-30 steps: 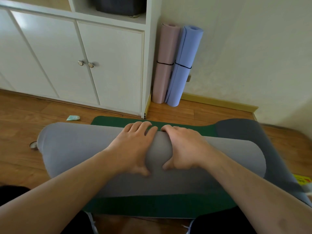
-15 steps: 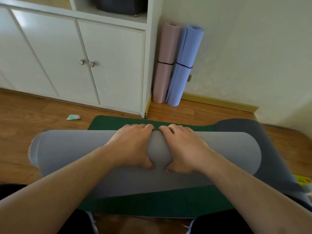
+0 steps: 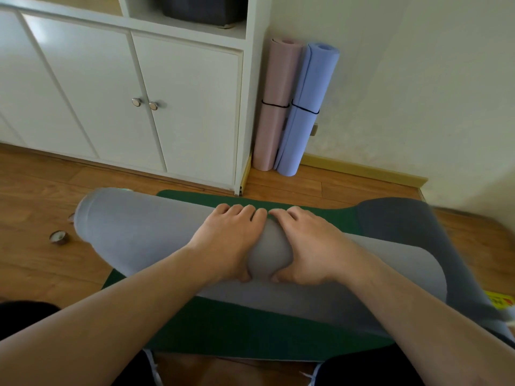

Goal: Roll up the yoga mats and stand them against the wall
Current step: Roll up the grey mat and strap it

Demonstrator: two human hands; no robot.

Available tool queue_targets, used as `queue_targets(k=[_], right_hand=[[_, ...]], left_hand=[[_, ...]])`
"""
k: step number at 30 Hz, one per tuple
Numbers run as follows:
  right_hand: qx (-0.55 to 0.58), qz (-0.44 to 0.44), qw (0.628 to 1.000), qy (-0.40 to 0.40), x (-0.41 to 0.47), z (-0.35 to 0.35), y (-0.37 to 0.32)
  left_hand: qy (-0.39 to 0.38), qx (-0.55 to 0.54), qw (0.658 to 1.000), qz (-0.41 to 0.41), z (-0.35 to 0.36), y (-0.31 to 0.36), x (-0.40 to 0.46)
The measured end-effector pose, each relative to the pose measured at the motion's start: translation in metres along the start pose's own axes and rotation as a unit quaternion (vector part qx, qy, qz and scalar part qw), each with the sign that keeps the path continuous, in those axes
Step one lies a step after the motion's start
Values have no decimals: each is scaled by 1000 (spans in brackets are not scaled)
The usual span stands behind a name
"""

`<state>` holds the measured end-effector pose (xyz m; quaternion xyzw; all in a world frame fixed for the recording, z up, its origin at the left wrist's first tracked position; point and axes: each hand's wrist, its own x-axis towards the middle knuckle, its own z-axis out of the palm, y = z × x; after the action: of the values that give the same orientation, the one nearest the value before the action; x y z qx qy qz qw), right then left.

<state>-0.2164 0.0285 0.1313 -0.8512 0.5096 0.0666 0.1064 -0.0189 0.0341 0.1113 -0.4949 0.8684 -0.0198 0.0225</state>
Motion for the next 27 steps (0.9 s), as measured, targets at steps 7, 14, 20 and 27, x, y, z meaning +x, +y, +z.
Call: queue_targets(k=[7, 14, 20, 27], right_hand=[[-76, -43, 995, 57, 1, 5, -9], [7, 10, 1000, 25, 7, -5, -1], [20, -4, 1000, 4, 2, 0, -2], [-58, -32, 997, 34, 2, 5, -5]], left_hand=[[-37, -88, 995, -39, -7, -13, -4], [-18, 34, 999, -15, -4, 5, -9], [14, 6, 1000, 1, 3, 4, -1], [-42, -81, 995, -33, -7, -9, -2]])
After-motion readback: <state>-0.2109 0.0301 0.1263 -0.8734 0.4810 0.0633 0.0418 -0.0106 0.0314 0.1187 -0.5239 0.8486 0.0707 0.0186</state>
